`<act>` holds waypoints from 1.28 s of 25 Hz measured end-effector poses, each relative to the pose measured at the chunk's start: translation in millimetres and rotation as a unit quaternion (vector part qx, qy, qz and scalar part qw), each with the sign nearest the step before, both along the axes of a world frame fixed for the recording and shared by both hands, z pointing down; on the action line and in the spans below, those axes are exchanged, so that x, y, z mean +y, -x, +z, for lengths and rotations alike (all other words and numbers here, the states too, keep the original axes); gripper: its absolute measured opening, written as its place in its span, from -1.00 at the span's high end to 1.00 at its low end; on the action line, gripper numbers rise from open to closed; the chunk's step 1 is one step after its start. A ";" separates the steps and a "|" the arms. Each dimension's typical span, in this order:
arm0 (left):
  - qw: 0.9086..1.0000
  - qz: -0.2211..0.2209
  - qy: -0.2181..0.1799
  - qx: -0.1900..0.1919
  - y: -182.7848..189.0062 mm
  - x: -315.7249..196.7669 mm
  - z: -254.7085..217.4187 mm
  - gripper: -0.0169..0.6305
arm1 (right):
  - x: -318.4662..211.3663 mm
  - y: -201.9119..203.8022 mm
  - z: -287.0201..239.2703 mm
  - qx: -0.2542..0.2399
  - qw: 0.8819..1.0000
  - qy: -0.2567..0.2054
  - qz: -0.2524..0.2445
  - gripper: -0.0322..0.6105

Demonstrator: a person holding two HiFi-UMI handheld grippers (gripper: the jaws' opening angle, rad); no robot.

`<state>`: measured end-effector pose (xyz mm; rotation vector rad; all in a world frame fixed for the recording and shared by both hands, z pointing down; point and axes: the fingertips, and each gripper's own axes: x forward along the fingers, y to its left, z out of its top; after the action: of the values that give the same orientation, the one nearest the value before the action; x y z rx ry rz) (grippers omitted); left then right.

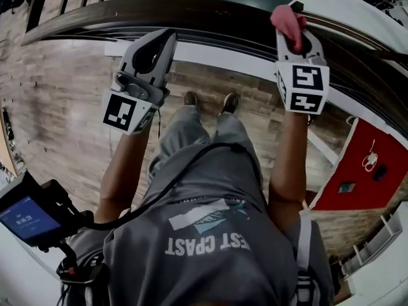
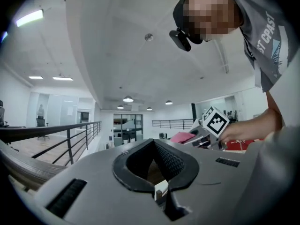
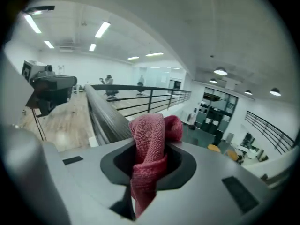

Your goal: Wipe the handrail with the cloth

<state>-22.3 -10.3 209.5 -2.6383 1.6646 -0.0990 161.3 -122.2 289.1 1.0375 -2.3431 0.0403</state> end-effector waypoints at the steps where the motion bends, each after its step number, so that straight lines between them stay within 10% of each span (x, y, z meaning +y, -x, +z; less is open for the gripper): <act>1: 1.000 0.002 0.005 0.002 4.8 0.9 2.6 0.93 | 7.5 36.7 0.3 0.002 0.999 0.007 -0.037 0.68; 5: 0.999 -0.001 0.018 0.027 47.8 0.5 4.7 0.93 | 19.7 105.3 -7.0 0.000 0.995 0.023 -0.095 0.68; 9: 1.000 0.002 0.017 0.017 118.1 6.9 -1.2 0.93 | -19.7 19.9 -19.6 0.016 0.996 -0.018 0.087 0.68; 12: 0.999 0.000 0.026 0.020 220.6 15.4 2.3 0.93 | -15.3 50.5 -1.5 0.025 0.987 0.002 0.162 0.68; 16: 0.999 -0.009 0.009 0.039 317.1 31.9 2.0 0.93 | 6.6 225.5 12.7 -0.001 0.997 0.009 0.083 0.68; 21: 0.999 0.007 -0.003 0.045 323.2 23.3 -1.0 0.93 | 42.5 385.5 -0.7 0.006 0.997 0.014 -0.078 0.68; 28: 1.000 -0.008 -0.006 0.006 337.3 20.3 -5.6 0.93 | 31.6 282.1 4.7 0.012 1.000 0.015 0.010 0.68; 32: 0.999 -0.029 -0.005 0.012 357.6 24.0 -1.8 0.93 | 49.9 343.6 10.8 0.008 0.998 0.017 -0.053 0.68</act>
<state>-379.9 13.7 207.6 -2.5941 1.7445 -0.0587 -182.3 -72.3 299.9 0.8921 -2.3717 0.0325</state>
